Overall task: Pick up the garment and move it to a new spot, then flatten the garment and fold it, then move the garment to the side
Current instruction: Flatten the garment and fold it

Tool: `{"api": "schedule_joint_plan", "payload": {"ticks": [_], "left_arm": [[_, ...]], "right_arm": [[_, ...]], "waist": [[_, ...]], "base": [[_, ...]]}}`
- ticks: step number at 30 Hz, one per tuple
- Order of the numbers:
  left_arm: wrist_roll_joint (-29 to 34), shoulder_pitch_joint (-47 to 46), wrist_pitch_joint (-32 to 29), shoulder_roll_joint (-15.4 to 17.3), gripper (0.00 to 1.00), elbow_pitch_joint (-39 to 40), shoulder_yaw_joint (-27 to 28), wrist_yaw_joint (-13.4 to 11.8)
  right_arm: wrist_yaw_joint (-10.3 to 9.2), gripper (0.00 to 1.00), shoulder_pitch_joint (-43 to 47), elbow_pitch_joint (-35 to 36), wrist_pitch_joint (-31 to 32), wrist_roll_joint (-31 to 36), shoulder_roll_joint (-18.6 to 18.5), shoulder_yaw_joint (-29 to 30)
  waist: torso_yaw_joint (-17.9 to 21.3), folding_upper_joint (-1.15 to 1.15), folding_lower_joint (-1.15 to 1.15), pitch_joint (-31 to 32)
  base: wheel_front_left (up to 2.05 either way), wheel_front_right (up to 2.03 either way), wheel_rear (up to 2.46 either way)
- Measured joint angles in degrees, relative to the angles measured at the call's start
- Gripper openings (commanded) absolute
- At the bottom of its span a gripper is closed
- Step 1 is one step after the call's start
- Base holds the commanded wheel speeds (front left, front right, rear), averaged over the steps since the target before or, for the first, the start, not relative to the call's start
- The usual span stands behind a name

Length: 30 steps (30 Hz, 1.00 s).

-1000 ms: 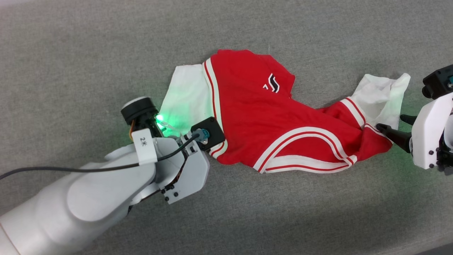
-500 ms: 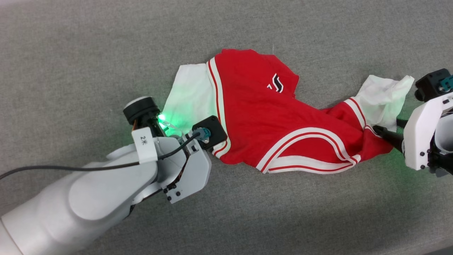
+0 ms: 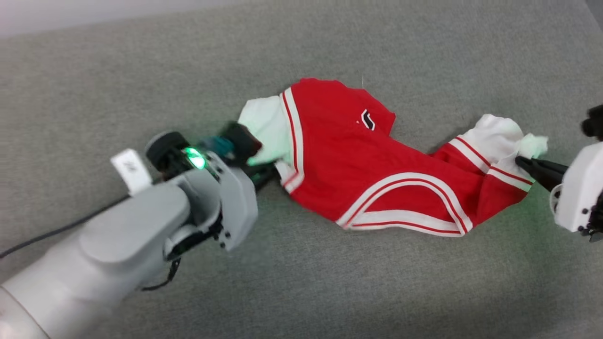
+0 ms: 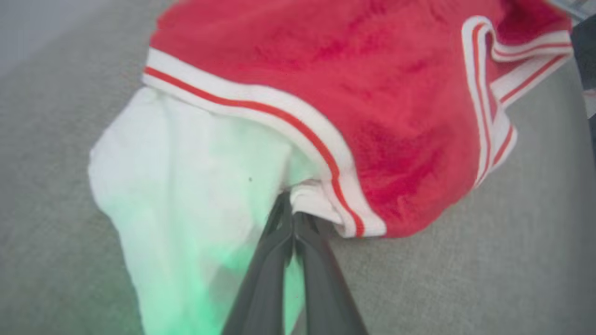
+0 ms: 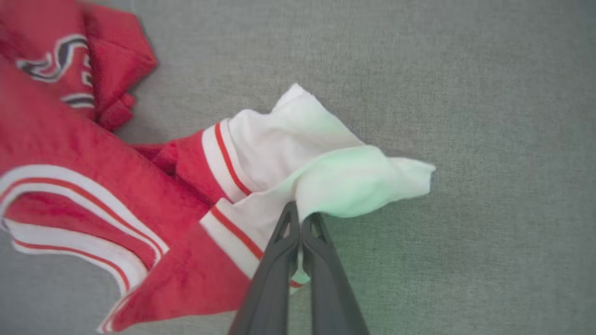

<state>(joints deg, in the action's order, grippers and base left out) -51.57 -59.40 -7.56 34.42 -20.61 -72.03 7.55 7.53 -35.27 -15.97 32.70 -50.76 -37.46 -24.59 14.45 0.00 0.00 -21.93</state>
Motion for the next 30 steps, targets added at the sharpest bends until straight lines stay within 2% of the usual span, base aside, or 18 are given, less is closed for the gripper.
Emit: {"api": "schedule_joint_plan", "payload": {"ticks": [6, 10, 14, 19, 21, 25, 30], "left_arm": [[-11.8, 0.4, 8.1, -0.3, 0.00, 0.6, 4.4, 0.0], [-17.7, 0.6, 10.6, 1.4, 0.00, 4.1, 7.0, 0.0], [-23.0, 0.5, 12.5, 3.6, 0.00, 7.8, 10.2, 0.0], [-28.0, -1.9, 12.1, 4.3, 0.00, 7.9, 13.2, 0.0], [-29.7, -4.1, 10.4, 3.2, 0.00, 5.5, 13.9, 0.0], [-31.7, -12.7, 7.5, -1.3, 0.00, -3.4, 16.3, 0.0], [-30.9, -27.3, 9.7, -6.7, 0.00, -18.0, 20.9, -0.5]], "right_arm": [[0.00, 0.00, 4.9, 6.6, -2.0, -8.6, -0.4, 6.8], [0.00, 0.00, 6.3, 10.2, -2.5, -12.7, -0.5, 11.4], [0.00, 0.00, 4.9, 10.9, -3.6, -14.1, 1.2, 15.7], [0.00, 0.00, -1.7, 7.0, -3.9, -11.6, 5.2, 18.5], [0.00, 0.00, -6.1, 4.1, -3.4, -9.5, 7.5, 18.6], [0.00, 0.00, -18.6, -3.9, -2.8, -4.3, 13.0, 18.6], [0.00, 0.00, -37.3, -14.3, -9.3, 2.1, 19.6, 21.4]], "waist": [[-2.5, 0.00, 0.00, 2.0], [-4.8, 0.00, 0.00, 2.8], [-7.2, 0.00, 0.00, 2.9], [-9.6, 0.00, 0.00, 1.8], [-10.2, 0.00, 0.00, 0.8], [-11.0, 0.00, 0.00, -1.8], [-11.5, 0.00, 0.00, -4.9]], "base": [[0.00, 0.00, 0.00], [0.00, 0.00, 0.00], [0.00, 0.00, 0.00], [0.00, 0.00, 0.00], [0.00, 0.00, 0.00], [0.00, 0.00, 0.00], [0.00, 0.00, 0.00]]}}
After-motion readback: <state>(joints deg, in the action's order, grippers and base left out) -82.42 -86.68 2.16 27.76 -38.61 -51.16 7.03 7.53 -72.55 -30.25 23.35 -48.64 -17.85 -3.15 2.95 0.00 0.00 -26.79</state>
